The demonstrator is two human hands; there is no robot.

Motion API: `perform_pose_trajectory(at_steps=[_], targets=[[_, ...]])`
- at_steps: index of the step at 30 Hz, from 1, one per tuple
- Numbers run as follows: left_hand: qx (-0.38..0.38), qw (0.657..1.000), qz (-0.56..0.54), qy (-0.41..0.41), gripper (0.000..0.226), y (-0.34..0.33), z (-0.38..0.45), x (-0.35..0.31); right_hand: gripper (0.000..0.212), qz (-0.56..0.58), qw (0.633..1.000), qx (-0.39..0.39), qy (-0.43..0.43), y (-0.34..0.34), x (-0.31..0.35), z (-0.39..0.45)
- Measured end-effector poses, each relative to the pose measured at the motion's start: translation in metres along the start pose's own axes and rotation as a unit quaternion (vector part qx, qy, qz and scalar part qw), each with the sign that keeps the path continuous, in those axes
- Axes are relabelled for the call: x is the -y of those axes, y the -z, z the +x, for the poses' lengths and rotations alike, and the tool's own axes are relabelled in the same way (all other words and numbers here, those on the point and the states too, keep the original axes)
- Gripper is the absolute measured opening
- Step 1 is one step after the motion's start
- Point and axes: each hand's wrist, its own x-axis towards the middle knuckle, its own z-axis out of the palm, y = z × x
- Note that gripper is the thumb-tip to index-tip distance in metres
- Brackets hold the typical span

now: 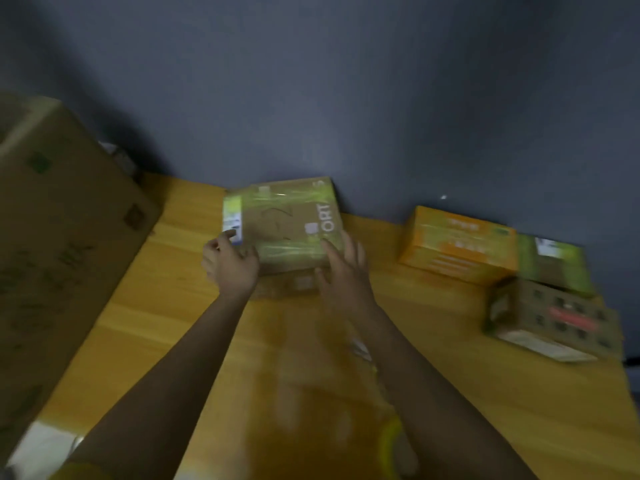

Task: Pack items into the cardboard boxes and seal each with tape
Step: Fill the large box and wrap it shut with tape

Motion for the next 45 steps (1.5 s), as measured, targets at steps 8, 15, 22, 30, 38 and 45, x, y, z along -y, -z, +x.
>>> perform_pose_trajectory(at_steps=[8,15,22,30,38,45], targets=[[0.309,0.916,-0.167,0.195,0.059,0.037,0.097,0.04,0.111,-0.266,0.951,0.157,0.026,-0.1,0.088,0.056],[0.429,0.887,-0.113,0.126,0.014,0.063,0.106,0.027,0.072,-0.27,0.959,0.088,0.022,-0.111,0.098,0.05],[0.393,0.909,-0.049,0.13,0.043,0.075,0.127,0.051,0.063,-0.234,0.957,0.117,0.124,-0.087,0.065,0.004],[0.389,0.917,-0.023,-0.085,0.062,0.056,0.14,0.085,0.093,0.039,0.975,-0.074,-0.204,-0.099,0.06,-0.052],[0.353,0.926,-0.049,-0.124,0.042,0.053,0.123,0.093,0.093,0.262,0.925,-0.142,-0.236,-0.122,0.07,-0.048],[0.347,0.911,-0.024,-0.221,0.063,0.087,0.071,0.131,0.063,0.234,0.951,-0.126,-0.156,-0.067,0.039,-0.067]])
